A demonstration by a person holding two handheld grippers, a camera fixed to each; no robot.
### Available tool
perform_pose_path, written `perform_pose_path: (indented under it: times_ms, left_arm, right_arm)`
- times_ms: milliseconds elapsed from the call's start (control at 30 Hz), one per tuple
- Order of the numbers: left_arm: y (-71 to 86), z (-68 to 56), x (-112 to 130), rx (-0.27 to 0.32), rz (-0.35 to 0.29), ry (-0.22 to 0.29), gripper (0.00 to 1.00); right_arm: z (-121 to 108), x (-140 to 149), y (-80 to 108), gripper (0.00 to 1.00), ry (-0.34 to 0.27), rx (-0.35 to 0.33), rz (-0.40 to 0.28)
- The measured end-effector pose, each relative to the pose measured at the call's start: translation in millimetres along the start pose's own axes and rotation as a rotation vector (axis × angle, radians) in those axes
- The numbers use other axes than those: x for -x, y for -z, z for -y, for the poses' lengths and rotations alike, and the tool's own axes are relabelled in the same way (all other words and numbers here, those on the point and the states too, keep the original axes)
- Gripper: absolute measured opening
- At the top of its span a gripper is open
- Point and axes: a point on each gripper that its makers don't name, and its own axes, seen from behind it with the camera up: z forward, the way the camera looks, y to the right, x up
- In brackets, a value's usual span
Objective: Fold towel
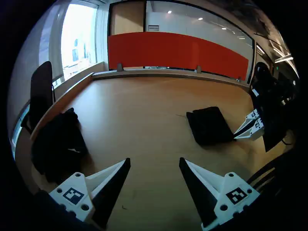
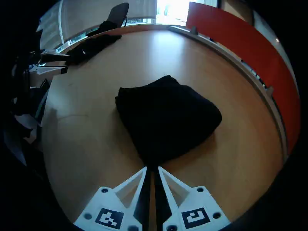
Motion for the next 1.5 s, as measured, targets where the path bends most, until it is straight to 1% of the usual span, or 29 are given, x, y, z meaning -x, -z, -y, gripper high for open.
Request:
perform_pose_path:
  times_ms: [267,467,700,900,1000,1200,1267,1500]
  left_arm:
    - [1.1,-0.7,1,0.003,0.002,-0.007,0.94]
    - [1.5,-0.6,2,0.001,0.008,-0.014,0.94]
    - [1.2,-5.1,1,0.01,0.011,-0.018,0.94]
    - [2.0,-8.7,-4,0.019,0.006,-0.032,0.94]
    - [2.3,-9.8,-6,0.021,0.002,-0.037,0.94]
    - [2.5,-10.1,-10,0.015,-0.003,-0.038,0.94]
    - [2.7,-10.7,-10,0.015,-0.003,-0.038,0.94]
    - [3.7,-13.6,-8,0.016,0.0,-0.035,0.94]
  right_arm:
    - [-10,-17,11.5,0.05,-0.005,0.023,-0.038]
    - [-22,-43,28.7,0.05,0.014,0.049,-0.088]
    - [-39,-86,59.4,0.05,0.04,0.085,-0.165]
    - [-54,-118,88.9,0.05,0.027,0.104,-0.223]
    - [-60,-130,103.9,0.05,0.02,0.112,-0.249]
    - [-71,-142,131.2,0.05,0.008,0.119,-0.287]
    - [-75,-142,137.1,0.05,0.008,0.123,-0.292]
    - [-86,-139,147.7,0.05,0.009,0.135,-0.297]
